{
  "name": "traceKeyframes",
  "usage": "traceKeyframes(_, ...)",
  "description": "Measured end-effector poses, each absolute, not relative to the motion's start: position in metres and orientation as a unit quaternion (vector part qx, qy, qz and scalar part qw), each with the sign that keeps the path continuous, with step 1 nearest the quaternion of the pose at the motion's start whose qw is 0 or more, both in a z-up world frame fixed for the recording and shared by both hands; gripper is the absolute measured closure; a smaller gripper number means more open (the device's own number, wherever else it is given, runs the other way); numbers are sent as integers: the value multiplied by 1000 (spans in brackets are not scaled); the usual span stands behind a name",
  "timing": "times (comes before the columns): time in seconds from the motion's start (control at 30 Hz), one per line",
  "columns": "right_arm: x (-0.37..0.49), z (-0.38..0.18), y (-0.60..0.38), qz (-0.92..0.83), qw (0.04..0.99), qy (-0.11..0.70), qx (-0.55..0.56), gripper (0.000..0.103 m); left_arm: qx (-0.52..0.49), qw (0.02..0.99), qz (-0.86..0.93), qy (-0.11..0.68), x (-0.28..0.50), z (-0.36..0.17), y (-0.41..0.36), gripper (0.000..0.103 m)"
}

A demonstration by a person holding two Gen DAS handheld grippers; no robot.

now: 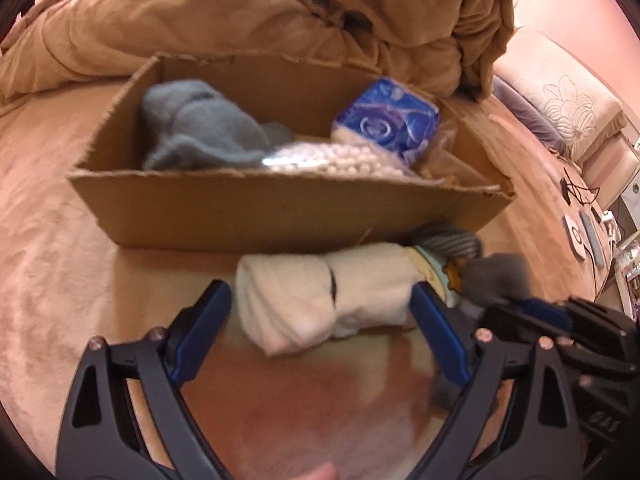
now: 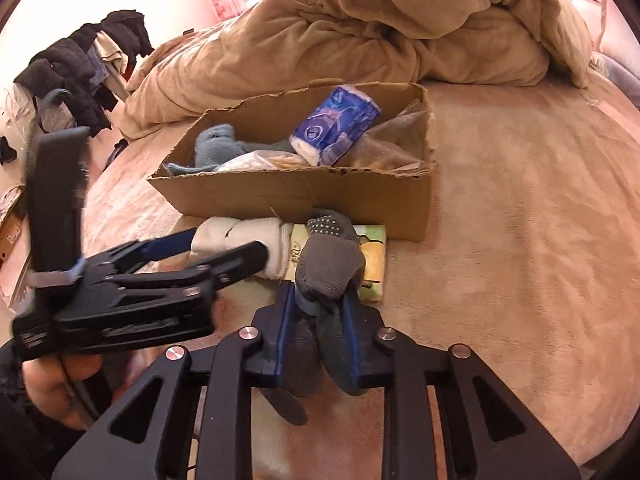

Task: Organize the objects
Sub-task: 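Grasp the rolled white socks with left tool while right tool grasps the grey gloves, then drop the white socks into the box with left tool while right tool drops the gloves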

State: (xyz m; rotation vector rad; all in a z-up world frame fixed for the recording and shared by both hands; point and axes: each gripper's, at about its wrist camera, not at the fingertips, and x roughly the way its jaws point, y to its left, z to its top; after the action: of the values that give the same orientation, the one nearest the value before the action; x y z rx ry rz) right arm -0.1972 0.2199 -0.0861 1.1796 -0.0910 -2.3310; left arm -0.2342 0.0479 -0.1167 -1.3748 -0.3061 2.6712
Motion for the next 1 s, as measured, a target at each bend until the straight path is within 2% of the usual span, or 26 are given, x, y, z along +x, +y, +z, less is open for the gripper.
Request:
traceKeyframes(0.07, -196, -83, 229, -863, 258, -43, 432, 80, -450, 60, 885, -104, -234, -117, 48, 13)
traceKeyframes(0.13, -197, -82, 237, -863, 256, -53, 432, 80, -452, 59, 885, -93, -235, -116, 50, 31)
traceKeyframes(0.17, -196, -80, 241, -865, 254, -55, 430, 80, -453, 57, 885, -89, -234, -117, 51, 33)
traceKeyframes(0.23, -196, -76, 246, -867, 251, -59, 426, 80, -451, 59, 886, -90, -231, -116, 52, 44)
traceKeyframes(0.3, -195, -71, 249, -869, 249, -60, 423, 80, -452, 60, 886, -91, -229, -115, 52, 48)
traceKeyframes(0.57, -183, -44, 249, -880, 246, -58, 403, 80, -426, 54, 898, -102, -198, -85, 40, 50)
traceKeyframes(1.0, -169, 11, 229, -898, 251, -44, 359, 80, -363, 51, 924, -111, -165, -3, 5, 50)
